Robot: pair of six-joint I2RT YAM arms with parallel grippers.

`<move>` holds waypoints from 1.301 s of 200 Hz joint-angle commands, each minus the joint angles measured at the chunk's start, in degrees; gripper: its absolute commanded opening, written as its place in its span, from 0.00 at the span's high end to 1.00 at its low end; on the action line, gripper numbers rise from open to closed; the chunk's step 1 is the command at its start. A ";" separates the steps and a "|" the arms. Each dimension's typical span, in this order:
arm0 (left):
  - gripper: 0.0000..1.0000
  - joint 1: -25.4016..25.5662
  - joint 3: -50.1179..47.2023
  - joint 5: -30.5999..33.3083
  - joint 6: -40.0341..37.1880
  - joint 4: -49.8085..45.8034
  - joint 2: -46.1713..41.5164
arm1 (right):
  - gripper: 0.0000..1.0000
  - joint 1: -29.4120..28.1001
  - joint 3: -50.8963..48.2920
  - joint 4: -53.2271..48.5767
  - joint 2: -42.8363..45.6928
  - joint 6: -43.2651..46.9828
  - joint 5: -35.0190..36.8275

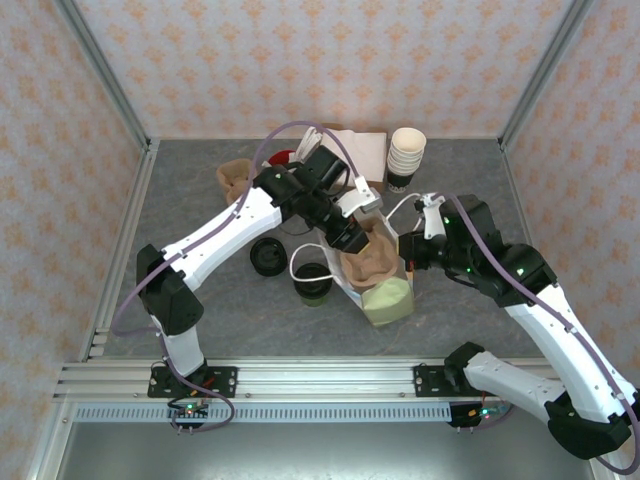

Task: Pack the takeout coffee

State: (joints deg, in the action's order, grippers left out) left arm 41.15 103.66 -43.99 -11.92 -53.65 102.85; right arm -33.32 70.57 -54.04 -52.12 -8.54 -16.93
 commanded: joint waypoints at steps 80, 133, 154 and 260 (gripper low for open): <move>0.64 0.33 -2.11 6.15 1.80 4.94 -2.56 | 1.00 0.11 -1.30 -0.77 3.84 1.94 0.90; 0.64 0.90 -2.78 6.82 1.30 5.67 -2.53 | 1.00 0.10 -2.10 -1.38 5.17 2.58 1.52; 0.64 1.87 -3.89 7.68 1.02 6.91 -2.98 | 1.00 0.10 -2.10 -0.04 4.88 1.88 0.16; 0.64 7.09 -12.43 14.79 -2.16 15.99 -9.46 | 1.00 0.12 -3.94 6.37 3.98 -8.69 2.83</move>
State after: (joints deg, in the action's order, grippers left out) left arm 47.09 93.08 -32.16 -11.31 -41.87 96.51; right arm -33.32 67.44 -50.54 -48.16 -13.80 -16.36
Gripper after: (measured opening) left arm 0.359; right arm 0.041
